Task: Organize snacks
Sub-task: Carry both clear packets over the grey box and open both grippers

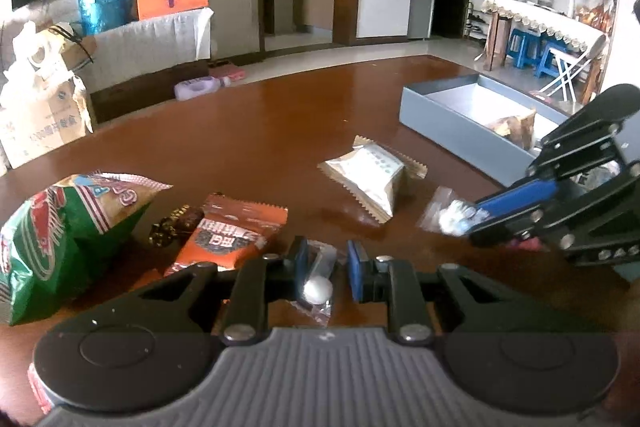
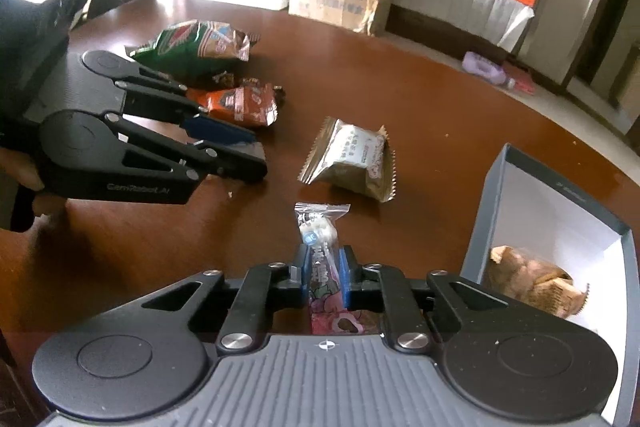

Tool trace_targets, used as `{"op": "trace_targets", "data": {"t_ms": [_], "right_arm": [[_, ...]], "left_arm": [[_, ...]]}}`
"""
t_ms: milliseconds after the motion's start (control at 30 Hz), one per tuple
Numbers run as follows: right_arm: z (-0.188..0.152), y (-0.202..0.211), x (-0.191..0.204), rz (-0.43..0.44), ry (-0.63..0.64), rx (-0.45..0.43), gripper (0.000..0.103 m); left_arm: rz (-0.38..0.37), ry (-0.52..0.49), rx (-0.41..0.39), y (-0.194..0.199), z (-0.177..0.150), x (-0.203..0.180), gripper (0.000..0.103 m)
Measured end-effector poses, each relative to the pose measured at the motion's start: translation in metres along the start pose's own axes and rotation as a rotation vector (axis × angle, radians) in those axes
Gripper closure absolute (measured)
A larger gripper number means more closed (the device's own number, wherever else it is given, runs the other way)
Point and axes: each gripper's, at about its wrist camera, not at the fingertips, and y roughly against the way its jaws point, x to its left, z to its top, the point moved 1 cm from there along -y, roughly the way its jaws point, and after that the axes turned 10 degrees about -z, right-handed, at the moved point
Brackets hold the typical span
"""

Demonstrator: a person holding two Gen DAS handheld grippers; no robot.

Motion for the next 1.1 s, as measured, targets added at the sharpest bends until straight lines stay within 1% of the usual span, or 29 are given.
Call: {"op": "trace_targets", "data": {"t_ms": [167,300,567,667,800,933,1100], "right_arm": [[-0.001,0.009,-0.001,-0.003,-0.009,-0.018,0.087],[0.000,0.019,-0.002,-0.014,-0.013,-0.041,0.087],[-0.004,0.047,-0.018,-0.061,-0.060,-0.091,0.087],[-0.012,0.060,-0.031,-0.099,-0.089,-0.099,0.087],[-0.030,0.076,-0.057,-0.173,-0.168,-0.100,0.087],[-0.054,0.082,-0.082,-0.241,-0.231,-0.061,0.087],[-0.081,0.081,-0.103,-0.281,-0.281,-0.008,0.087]], "left_arm": [[0.025,-0.018,-0.012,0.005,0.002,-0.003,0.084],[0.028,-0.023,-0.027,0.009,0.006,-0.005,0.084],[-0.001,-0.042,-0.072,0.013,0.029,-0.026,0.084],[-0.023,-0.047,-0.097,0.010,0.043,-0.040,0.084],[-0.063,-0.043,-0.137,-0.001,0.066,-0.063,0.084],[-0.111,-0.043,-0.159,-0.022,0.084,-0.095,0.084],[-0.178,-0.039,-0.154,-0.061,0.099,-0.140,0.084]]}}
